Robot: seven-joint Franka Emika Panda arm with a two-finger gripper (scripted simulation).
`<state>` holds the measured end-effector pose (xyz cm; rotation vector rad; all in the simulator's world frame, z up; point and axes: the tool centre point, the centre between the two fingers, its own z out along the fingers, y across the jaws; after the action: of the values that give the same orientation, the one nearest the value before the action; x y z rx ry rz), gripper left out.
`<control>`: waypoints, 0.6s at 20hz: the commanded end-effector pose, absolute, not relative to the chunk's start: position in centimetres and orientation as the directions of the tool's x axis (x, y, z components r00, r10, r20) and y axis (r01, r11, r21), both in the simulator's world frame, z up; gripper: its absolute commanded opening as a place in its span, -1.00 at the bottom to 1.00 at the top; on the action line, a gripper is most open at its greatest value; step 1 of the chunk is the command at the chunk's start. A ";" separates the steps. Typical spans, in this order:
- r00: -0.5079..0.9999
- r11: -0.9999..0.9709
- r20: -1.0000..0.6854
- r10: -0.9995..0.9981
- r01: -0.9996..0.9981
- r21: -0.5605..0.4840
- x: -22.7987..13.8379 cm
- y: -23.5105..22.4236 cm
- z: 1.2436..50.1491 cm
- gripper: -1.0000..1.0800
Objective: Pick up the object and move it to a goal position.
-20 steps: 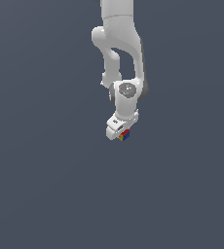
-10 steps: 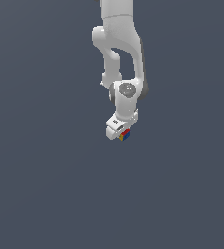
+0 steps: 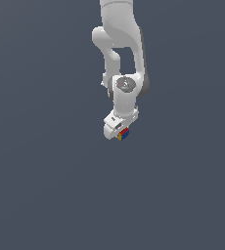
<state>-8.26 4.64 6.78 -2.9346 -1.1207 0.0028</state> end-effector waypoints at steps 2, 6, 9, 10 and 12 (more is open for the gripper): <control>0.745 -0.745 0.001 0.667 0.667 0.000 -7.3 3.9 9.2 -1.00; 0.745 -0.745 0.001 0.667 0.667 -0.001 -6.1 2.7 12.6 -1.00; 0.745 -0.745 0.002 0.667 0.667 -0.001 -5.0 1.8 15.5 -1.00; 0.745 -0.745 0.002 0.667 0.667 -0.001 -4.7 1.4 16.5 -1.00; 0.745 -0.745 0.002 0.667 0.667 -0.001 -3.9 0.8 18.4 -1.00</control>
<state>-4.49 1.27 16.82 -2.9326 -1.1211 0.0002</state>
